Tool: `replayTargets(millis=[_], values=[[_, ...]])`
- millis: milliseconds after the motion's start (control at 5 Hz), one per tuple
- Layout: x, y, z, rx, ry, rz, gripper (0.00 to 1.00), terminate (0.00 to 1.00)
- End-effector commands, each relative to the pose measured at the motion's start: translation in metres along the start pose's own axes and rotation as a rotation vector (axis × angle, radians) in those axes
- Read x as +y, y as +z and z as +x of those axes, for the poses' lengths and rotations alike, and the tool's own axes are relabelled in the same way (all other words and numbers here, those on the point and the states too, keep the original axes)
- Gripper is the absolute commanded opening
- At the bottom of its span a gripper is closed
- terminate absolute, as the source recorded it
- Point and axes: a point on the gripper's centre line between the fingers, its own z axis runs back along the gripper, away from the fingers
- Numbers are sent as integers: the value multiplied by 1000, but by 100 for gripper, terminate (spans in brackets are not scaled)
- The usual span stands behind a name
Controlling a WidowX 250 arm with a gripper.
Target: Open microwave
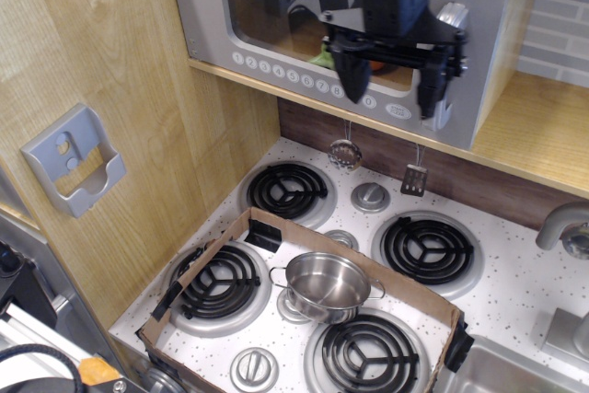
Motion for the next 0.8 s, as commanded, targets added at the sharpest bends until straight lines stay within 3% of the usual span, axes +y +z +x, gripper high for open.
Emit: replayTargets(millis=[0, 600], values=[[-20, 16, 21, -94, -26, 18, 100, 0], [-15, 15, 42, -131, -19, 26, 100, 0]])
